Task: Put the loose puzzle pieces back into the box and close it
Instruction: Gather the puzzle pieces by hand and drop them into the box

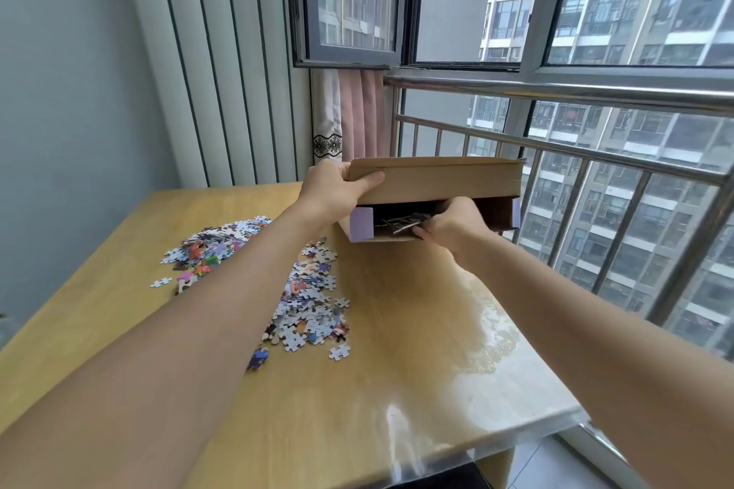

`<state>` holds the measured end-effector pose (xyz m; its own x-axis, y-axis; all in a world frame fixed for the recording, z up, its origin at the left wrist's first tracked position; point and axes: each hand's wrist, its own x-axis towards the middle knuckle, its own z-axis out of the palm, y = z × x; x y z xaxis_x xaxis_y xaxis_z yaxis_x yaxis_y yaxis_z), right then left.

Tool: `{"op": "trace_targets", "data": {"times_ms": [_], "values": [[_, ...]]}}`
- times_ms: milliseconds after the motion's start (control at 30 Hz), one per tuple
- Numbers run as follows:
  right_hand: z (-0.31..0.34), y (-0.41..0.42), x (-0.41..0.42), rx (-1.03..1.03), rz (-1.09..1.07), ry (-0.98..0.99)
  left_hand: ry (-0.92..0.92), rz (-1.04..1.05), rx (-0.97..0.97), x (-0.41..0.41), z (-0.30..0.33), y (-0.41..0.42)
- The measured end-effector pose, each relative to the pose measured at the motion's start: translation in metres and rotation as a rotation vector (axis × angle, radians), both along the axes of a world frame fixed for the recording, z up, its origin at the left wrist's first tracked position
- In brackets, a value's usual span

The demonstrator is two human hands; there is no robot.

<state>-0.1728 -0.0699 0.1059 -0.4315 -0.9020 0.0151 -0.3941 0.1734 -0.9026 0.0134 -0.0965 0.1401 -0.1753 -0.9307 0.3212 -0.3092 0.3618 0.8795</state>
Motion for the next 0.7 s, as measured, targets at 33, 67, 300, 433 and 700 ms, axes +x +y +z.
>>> {"op": "trace_targets", "data": {"times_ms": [33,67,300,433,700], "values": [[-0.002,-0.001,-0.005,-0.042,-0.016,-0.07,0.0,-0.002,0.0,0.0,0.0,0.0],[-0.003,0.001,-0.01,-0.063,-0.018,-0.159,-0.001,-0.003,0.001,-0.001,0.0,0.0],[0.001,0.021,-0.017,-0.143,0.231,-0.026,0.001,0.023,0.003,0.002,-0.003,-0.003],[0.002,0.038,-0.016,-0.296,0.401,0.754,-0.003,0.025,-0.017,0.002,-0.002,-0.003],[0.006,0.031,-0.009,0.014,0.539,1.086,0.019,0.004,-0.026,0.002,0.001,0.003]]}}
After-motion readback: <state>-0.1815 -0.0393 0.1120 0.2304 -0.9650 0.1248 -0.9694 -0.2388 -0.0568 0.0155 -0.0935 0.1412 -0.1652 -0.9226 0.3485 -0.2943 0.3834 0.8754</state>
